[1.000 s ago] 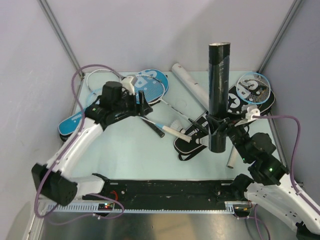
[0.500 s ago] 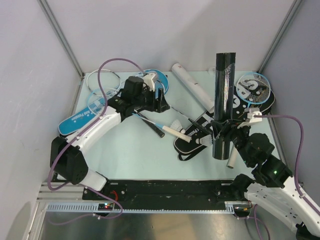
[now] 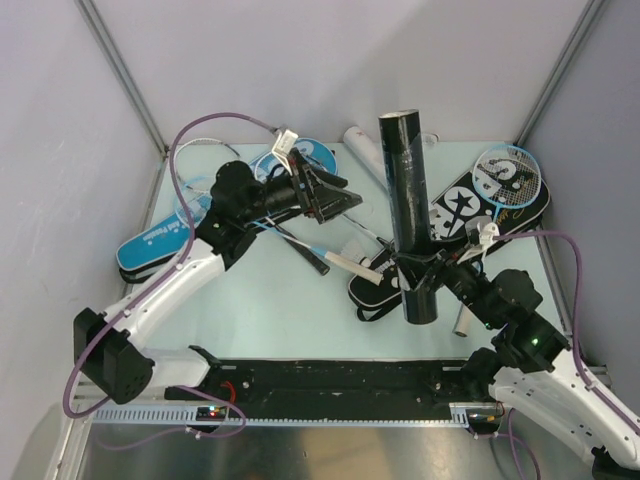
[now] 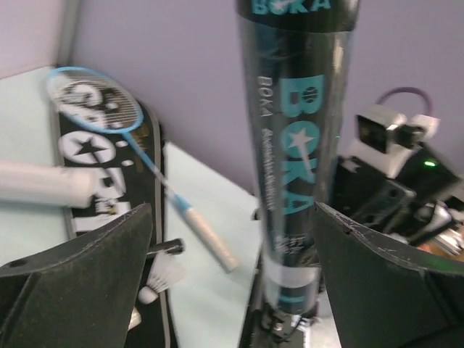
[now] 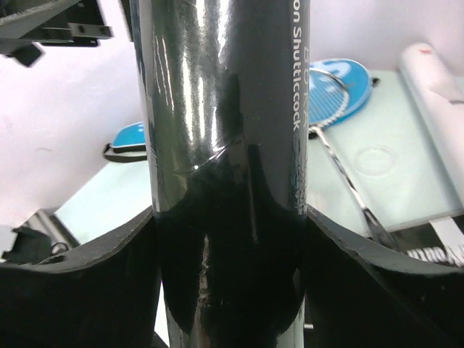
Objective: Pack up the badminton gear
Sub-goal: Adjust the shuttle tube.
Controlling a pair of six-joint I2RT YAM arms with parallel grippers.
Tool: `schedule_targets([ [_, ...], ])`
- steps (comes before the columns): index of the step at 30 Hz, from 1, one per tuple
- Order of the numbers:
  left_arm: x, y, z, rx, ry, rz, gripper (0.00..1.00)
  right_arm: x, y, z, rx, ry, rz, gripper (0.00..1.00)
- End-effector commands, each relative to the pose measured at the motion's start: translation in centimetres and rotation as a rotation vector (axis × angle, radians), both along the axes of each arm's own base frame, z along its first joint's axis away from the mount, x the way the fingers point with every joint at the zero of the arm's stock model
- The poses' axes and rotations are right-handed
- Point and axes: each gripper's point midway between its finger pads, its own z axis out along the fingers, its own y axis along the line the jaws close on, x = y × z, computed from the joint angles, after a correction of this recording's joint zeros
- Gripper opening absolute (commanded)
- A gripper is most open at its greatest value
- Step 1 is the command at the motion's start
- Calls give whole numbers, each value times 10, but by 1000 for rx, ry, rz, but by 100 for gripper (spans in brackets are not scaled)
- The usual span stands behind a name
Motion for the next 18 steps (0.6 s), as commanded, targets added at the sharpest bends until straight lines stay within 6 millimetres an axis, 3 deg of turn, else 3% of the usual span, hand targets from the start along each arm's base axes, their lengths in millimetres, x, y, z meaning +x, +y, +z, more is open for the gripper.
schedule_targets([
  [1, -43, -17, 36, -126, -66, -185, 95, -18, 26, 59, 138, -218, 174, 31],
  [9, -68, -33, 48, -186, -88, -271, 99, -18, 47, 80, 212, -289, 230, 31],
  [18, -61, -41, 38, -199, -54, -270, 93, -14, 74, 89, 292, -284, 284, 31],
])
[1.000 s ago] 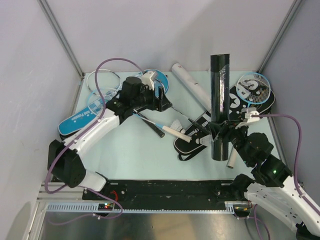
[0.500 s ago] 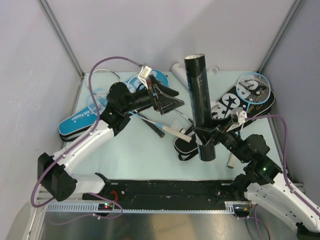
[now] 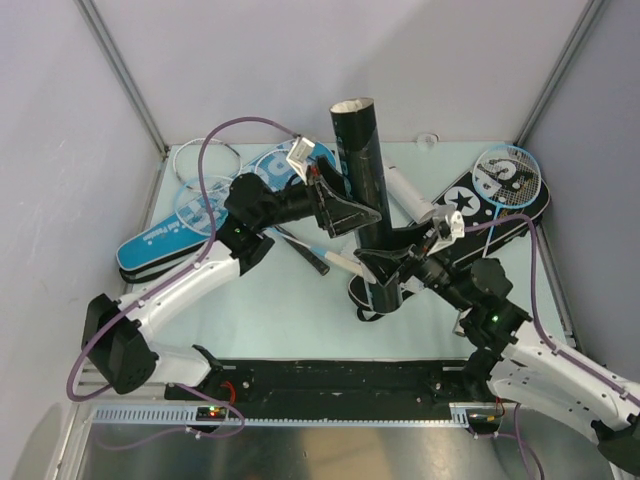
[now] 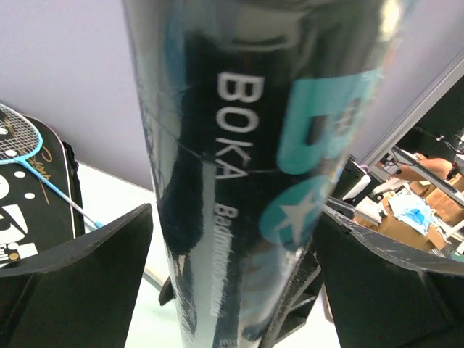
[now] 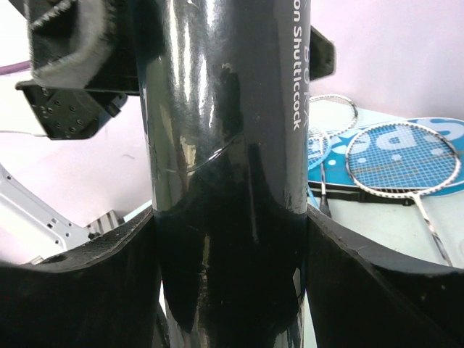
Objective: Pack up the badminton gear
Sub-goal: Adjust the shuttle tube.
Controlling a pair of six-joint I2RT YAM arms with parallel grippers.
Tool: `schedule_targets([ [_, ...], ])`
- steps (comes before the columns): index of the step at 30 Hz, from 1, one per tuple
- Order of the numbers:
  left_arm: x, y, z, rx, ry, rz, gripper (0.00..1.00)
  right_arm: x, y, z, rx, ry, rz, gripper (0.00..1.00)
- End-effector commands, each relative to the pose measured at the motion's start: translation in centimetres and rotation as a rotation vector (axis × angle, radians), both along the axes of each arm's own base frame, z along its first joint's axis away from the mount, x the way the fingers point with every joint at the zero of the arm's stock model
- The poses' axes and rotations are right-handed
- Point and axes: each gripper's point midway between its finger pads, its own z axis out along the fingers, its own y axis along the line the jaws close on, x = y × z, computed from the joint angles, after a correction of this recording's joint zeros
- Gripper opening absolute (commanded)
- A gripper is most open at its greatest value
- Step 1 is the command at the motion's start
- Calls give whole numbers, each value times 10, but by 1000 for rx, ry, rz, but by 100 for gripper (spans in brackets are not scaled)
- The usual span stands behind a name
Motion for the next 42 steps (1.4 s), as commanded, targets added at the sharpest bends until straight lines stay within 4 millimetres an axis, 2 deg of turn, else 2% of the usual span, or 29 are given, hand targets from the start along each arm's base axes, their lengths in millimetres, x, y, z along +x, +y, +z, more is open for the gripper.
schedule_targets([
  [1, -1, -1, 5, -41, -12, -1, 92, -8, 2, 49, 168, -95, 25, 31],
  [7, 1, -3, 1, -50, 10, -5, 85, 0, 9, 41, 178, -43, 14, 33],
  [11, 1, -2, -1, -55, 22, -7, 70, 5, 10, 32, 171, 4, -7, 38],
  [13, 2, -1, -1, -57, 30, -4, 61, 10, 9, 25, 157, 29, -31, 46],
  [14, 2, 0, -2, -57, 35, -3, 59, 11, 8, 20, 140, 42, -41, 55],
  [17, 4, 5, -4, -55, 52, -3, 53, 14, 5, 4, 89, 84, -67, 71],
  [20, 6, 12, -7, -46, 65, -4, 48, 13, 1, -15, 26, 133, -80, 81],
  [23, 12, 23, -9, -43, 65, 16, 46, 8, -5, -29, -24, 174, -86, 86],
  [28, 24, 42, -11, -43, 62, 73, 42, -3, -19, -44, -61, 225, -95, 89],
  [32, 34, 57, -21, -8, 71, 106, 40, -4, -34, -52, -53, 289, -147, 89],
  [34, 36, 65, -32, 39, 75, 129, 40, 0, -44, -63, -44, 356, -209, 87],
  [37, 39, 79, -58, 184, 85, 212, 40, 10, -63, -90, -68, 469, -342, 85],
  [42, 37, 119, -89, 439, -16, 417, 41, 37, -84, -120, -196, 516, -487, 79],
])
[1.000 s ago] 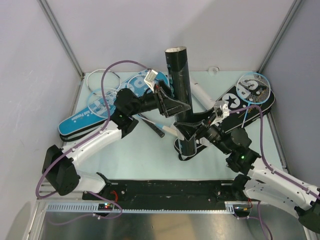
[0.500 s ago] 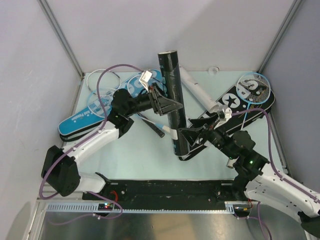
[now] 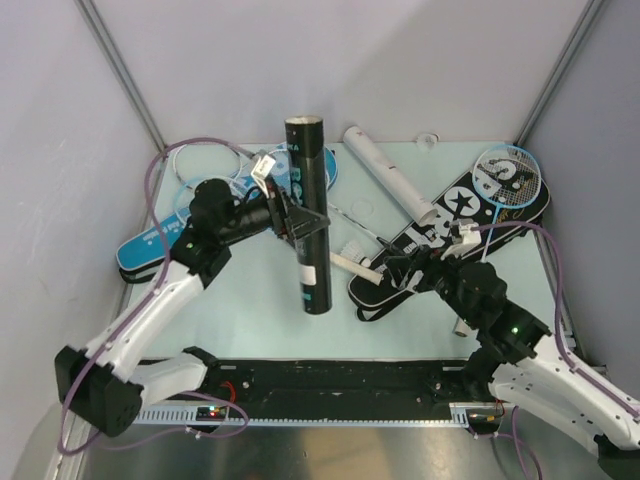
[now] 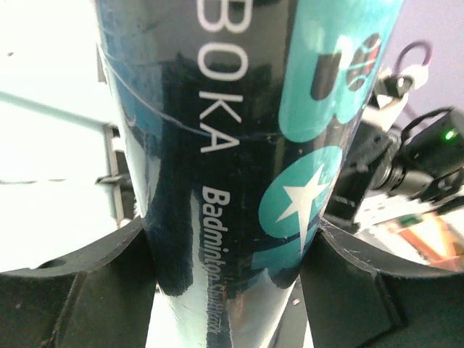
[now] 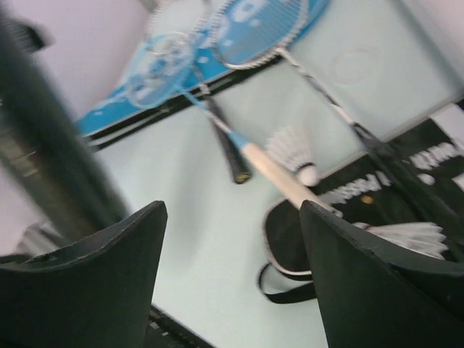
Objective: Pack up the badminton gear
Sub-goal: Adjust the shuttle tube, then close the lid on the shuttle tube.
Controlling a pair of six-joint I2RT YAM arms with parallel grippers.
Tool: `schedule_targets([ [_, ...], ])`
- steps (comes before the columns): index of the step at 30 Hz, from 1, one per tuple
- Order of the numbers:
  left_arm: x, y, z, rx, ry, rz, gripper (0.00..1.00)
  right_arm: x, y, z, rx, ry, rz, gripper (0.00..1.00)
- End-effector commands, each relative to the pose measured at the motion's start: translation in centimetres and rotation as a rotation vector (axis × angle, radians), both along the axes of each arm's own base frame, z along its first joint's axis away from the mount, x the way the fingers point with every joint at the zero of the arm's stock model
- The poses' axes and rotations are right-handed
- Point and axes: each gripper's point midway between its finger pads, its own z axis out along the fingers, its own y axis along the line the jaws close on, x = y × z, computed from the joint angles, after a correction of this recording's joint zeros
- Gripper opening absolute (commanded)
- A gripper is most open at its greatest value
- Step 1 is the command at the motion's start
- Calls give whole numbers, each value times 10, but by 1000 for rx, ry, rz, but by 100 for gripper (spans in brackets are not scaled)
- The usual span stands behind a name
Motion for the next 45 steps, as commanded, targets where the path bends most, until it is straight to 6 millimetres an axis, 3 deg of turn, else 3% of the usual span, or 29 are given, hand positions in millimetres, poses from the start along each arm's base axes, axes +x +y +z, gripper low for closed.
schedule_targets([
  [1, -9, 42, -14, 253, -143, 137, 42, 32, -32, -33, -135, 103, -182, 76],
  [5, -20, 63, -27, 329, -187, 196, 42, 76, -43, -43, -205, 188, -259, 66],
  [9, -31, 76, -34, 355, -237, 223, 43, 129, -33, -40, -264, 224, -287, 47],
  [12, -40, 82, -40, 366, -267, 223, 44, 168, -20, -48, -307, 235, -306, 38],
  [15, -49, 84, -43, 356, -286, 217, 45, 202, -6, -69, -351, 272, -319, 35],
  [20, -61, 85, -48, 348, -301, 199, 45, 242, 4, -112, -385, 321, -384, 32],
  [24, -66, 86, -52, 355, -321, 206, 46, 259, 13, -144, -375, 355, -417, 32],
  [30, -68, 84, -51, 356, -336, 197, 46, 274, 25, -171, -344, 395, -461, 33],
  [41, -71, 84, -49, 346, -342, 189, 46, 289, 30, -190, -338, 495, -552, 36],
  [45, -73, 83, -48, 341, -344, 185, 46, 285, 36, -209, -404, 606, -575, 39],
])
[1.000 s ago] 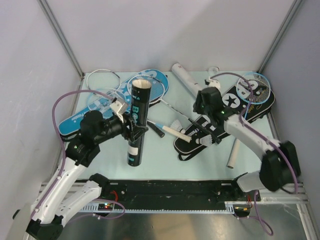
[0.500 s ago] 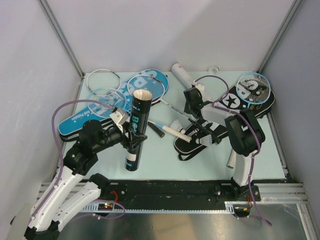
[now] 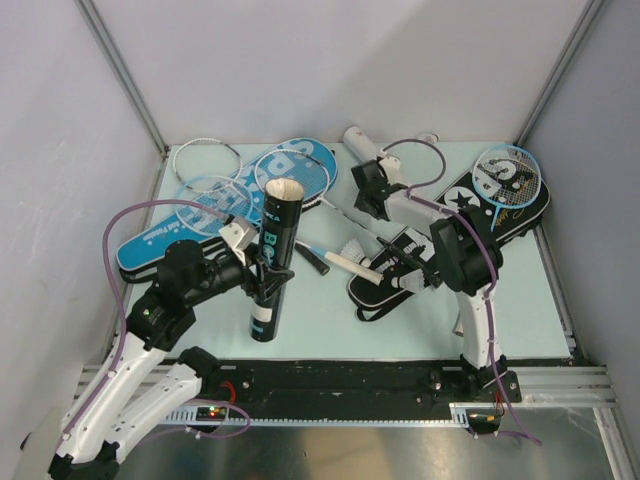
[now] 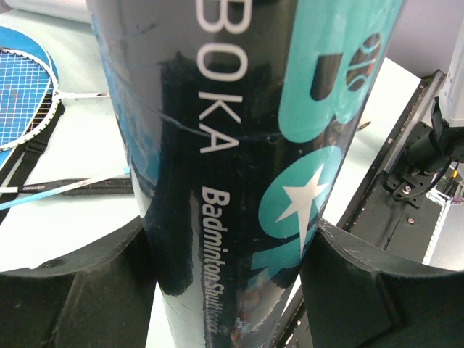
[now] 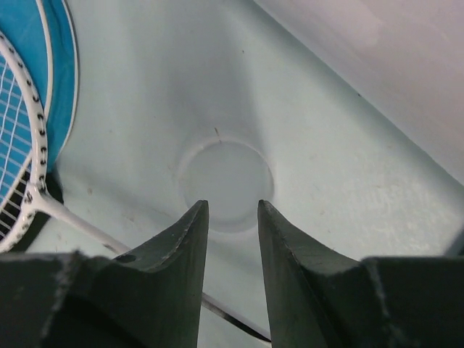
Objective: Pack up the badminton gear
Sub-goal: Close the lid on the shuttle tube.
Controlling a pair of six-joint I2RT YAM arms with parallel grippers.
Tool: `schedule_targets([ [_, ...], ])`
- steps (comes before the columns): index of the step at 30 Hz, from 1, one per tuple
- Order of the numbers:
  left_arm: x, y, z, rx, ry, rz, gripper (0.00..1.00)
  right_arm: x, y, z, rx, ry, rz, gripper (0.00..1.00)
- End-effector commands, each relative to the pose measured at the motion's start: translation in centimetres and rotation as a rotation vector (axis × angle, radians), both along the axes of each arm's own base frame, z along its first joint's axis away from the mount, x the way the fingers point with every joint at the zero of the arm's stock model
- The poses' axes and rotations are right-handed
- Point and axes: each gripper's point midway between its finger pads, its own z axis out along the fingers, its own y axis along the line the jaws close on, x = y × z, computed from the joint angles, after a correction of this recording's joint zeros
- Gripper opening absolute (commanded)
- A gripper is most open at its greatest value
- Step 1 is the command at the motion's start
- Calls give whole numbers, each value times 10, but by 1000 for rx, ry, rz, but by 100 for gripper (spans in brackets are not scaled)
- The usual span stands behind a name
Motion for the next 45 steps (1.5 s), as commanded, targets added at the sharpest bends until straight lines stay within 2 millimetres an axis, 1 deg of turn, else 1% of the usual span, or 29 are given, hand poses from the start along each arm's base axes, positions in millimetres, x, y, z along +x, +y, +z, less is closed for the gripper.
schedule_targets([
  [1, 0, -1, 23, -34, -96, -13, 46, -4, 1, -10, -53, 100, -87, 39],
  [6, -2, 0, 24, -37, -102, -14, 46, -14, 6, -21, -74, 150, -119, 39],
  [8, -2, 0, 25, -39, -106, -13, 46, -14, 9, -21, -68, 152, -121, 38],
  [14, -3, 1, 26, -40, -115, -8, 46, -19, 8, -23, -70, 170, -130, 38],
  [18, -3, 2, 27, -40, -121, -4, 47, -23, 0, -23, -84, 179, -143, 38],
  [21, -3, 3, 27, -40, -124, -2, 47, -24, -8, -17, -100, 167, -161, 38],
  [22, -4, 3, 27, -40, -125, -4, 47, -23, -11, -15, -102, 159, -167, 38],
  [27, -3, 3, 26, -38, -123, -3, 47, -13, -15, -2, -63, 104, -186, 38],
  [40, -2, 2, 26, -35, -124, 0, 47, 0, -21, -2, 30, 93, -256, 39],
  [45, -2, 3, 25, -33, -121, 1, 47, 3, -22, 8, 48, 68, -264, 38],
])
